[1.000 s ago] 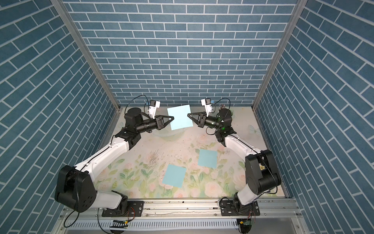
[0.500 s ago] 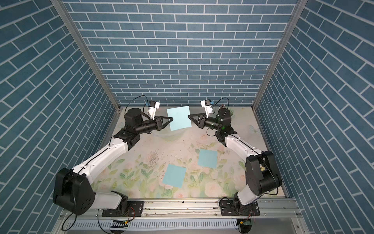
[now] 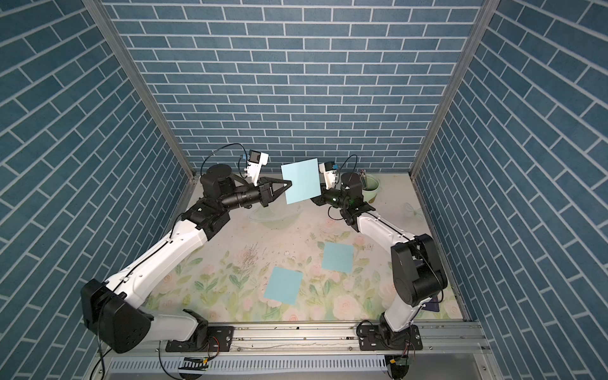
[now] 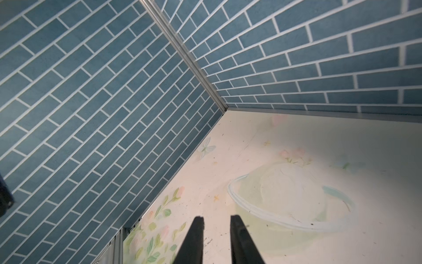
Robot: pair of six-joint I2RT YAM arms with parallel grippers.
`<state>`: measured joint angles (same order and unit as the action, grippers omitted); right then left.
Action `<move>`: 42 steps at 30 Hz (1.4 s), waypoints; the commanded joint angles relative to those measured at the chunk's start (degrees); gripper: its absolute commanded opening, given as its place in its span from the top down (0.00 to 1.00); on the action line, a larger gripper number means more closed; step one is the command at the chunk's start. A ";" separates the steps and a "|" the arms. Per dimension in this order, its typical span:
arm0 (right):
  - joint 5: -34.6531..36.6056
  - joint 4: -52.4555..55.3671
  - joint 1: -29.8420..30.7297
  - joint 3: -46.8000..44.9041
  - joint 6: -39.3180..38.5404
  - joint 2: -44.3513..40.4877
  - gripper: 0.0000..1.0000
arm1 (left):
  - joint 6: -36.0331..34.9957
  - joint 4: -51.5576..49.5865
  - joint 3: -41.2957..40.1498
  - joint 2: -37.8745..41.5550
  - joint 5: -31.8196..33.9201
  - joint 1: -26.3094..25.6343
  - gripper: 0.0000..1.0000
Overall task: Fold the square paper along the opposite sides
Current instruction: Pick up the paper from the center of the board, then fold the paper.
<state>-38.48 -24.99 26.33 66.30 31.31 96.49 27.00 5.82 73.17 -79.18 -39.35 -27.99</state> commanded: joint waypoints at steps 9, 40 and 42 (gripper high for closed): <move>-4.20 -6.70 -1.52 -3.90 3.57 -7.29 0.59 | -4.91 -2.12 0.15 -3.61 5.72 2.85 1.00; -10.56 -22.29 -2.24 -7.15 17.20 -9.75 0.18 | -8.72 -4.77 -1.36 -1.00 6.83 3.29 1.00; -10.56 -22.66 -2.24 -6.97 17.53 -9.41 0.17 | -8.81 -4.85 -1.27 -0.90 6.83 3.27 1.00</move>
<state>-48.05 -44.25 24.29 59.27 46.76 88.12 19.40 1.04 72.38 -81.52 -32.58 -25.02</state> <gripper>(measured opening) 0.827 0.049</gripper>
